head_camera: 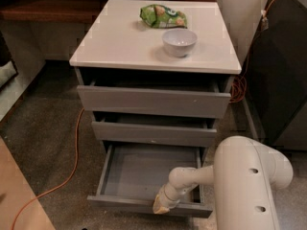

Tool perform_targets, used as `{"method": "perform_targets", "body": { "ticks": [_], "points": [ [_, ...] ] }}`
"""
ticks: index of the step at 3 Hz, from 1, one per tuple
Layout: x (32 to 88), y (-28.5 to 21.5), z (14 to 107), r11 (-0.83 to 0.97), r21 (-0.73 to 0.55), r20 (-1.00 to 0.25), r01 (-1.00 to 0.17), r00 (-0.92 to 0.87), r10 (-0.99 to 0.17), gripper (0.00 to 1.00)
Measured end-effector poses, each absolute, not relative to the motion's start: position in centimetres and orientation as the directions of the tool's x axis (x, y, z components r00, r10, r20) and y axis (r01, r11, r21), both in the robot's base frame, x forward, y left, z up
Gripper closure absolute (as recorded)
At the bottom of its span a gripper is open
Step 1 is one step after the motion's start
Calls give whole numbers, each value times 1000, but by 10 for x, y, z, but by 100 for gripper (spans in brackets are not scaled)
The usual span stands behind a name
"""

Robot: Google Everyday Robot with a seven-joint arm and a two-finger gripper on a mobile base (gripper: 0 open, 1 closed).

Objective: Close bottom drawer

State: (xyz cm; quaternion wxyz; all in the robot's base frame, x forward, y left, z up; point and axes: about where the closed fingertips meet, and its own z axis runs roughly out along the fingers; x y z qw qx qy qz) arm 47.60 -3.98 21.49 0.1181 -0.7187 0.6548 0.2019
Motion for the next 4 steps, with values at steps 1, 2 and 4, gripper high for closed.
{"method": "perform_targets", "body": {
  "ticks": [1, 2, 4],
  "points": [
    [473, -37, 211, -125, 99, -445, -987, 69, -893, 100],
    [461, -28, 199, -161, 113, -443, -980, 95, -891, 100],
    [461, -24, 192, -162, 119, -437, -980, 95, -894, 100]
  ]
}}
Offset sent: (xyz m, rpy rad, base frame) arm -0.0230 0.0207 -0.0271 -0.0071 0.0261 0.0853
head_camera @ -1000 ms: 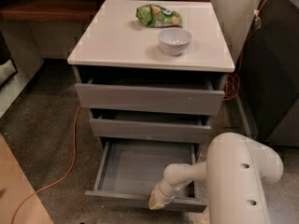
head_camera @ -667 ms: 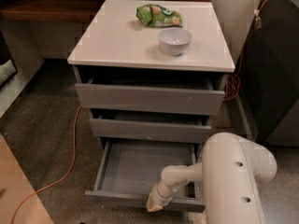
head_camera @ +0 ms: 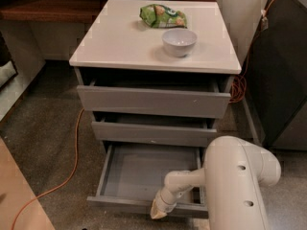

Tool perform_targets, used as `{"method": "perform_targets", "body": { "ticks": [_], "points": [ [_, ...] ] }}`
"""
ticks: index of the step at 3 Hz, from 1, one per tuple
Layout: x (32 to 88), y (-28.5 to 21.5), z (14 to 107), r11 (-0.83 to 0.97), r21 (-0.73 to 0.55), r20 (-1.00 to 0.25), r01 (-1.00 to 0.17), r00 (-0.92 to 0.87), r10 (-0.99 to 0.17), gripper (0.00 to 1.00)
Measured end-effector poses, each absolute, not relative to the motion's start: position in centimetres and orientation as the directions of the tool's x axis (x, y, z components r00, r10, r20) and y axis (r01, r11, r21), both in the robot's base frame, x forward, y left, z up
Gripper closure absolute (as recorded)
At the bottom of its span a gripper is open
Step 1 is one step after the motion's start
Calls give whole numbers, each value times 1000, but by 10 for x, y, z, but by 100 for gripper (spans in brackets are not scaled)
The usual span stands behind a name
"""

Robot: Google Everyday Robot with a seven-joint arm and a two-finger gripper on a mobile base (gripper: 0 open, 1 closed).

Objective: Close bottom drawer

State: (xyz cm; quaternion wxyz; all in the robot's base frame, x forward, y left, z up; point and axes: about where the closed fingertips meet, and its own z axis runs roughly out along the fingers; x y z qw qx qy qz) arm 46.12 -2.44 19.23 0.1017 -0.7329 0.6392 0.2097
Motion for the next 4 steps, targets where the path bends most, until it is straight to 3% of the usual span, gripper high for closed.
{"method": "perform_targets", "body": {
  "ticks": [4],
  "points": [
    [519, -39, 193, -59, 19, -438, -998, 44, -898, 100]
  ]
}}
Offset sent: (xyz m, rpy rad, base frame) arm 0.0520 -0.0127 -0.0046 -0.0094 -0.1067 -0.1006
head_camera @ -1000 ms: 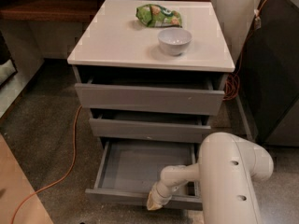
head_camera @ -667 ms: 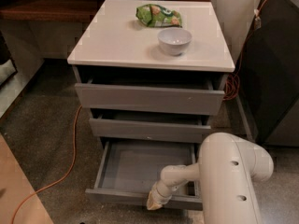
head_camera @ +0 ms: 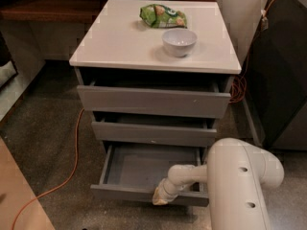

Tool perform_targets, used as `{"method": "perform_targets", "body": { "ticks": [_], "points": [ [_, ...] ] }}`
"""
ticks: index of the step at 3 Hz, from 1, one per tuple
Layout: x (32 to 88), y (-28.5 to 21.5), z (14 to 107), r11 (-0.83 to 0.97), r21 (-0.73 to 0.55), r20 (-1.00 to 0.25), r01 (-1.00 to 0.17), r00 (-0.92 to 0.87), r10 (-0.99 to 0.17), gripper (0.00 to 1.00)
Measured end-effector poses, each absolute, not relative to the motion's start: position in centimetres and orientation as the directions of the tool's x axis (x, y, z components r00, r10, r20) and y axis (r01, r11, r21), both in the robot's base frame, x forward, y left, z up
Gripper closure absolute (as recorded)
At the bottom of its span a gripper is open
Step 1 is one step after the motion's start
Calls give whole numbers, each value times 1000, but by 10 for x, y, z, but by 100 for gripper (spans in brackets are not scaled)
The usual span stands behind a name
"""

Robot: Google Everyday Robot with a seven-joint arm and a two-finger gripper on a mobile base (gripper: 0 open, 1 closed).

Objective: Close bottom drawer

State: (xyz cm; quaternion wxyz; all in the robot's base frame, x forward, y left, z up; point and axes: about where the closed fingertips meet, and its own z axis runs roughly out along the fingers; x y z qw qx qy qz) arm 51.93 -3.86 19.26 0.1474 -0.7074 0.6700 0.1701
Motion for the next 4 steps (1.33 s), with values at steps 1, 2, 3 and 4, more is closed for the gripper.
{"method": "perform_targets", "body": {
  "ticks": [1, 2, 3, 4],
  "points": [
    [519, -39, 193, -59, 19, -438, -998, 44, -898, 100],
    [539, -42, 192, -37, 0, -440, -999, 33, -897, 100],
    [555, -45, 190, -17, -16, -442, -1000, 23, -897, 100],
    [576, -49, 188, 9, -39, -443, -999, 9, -896, 100]
  ]
}}
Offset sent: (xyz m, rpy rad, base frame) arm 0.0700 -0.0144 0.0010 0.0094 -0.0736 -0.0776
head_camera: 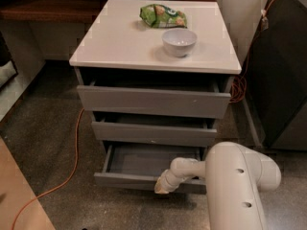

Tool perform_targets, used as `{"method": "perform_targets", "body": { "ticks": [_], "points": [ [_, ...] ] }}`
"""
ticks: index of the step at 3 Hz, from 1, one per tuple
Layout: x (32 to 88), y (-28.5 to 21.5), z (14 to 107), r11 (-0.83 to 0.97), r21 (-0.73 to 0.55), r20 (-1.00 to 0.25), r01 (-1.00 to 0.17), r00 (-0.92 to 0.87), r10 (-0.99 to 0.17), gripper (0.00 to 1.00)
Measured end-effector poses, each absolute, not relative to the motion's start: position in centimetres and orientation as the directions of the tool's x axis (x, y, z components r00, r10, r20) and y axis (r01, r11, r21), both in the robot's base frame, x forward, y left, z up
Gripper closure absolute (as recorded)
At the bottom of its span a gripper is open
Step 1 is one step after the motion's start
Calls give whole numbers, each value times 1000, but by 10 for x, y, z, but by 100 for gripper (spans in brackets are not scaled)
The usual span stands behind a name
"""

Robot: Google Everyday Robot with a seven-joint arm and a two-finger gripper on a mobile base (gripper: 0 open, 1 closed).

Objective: Close bottom drawer

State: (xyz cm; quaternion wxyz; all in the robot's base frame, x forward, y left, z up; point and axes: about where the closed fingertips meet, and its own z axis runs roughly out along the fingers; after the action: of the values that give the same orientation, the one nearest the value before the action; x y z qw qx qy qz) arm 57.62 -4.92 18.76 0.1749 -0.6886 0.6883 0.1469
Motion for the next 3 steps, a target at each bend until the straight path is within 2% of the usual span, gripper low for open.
{"method": "perform_targets", "body": {
  "ticks": [1, 3],
  "points": [
    [576, -49, 188, 9, -39, -443, -999, 9, -896, 100],
    [607, -57, 184, 53, -127, -424, -990, 6, -906, 100]
  ]
}}
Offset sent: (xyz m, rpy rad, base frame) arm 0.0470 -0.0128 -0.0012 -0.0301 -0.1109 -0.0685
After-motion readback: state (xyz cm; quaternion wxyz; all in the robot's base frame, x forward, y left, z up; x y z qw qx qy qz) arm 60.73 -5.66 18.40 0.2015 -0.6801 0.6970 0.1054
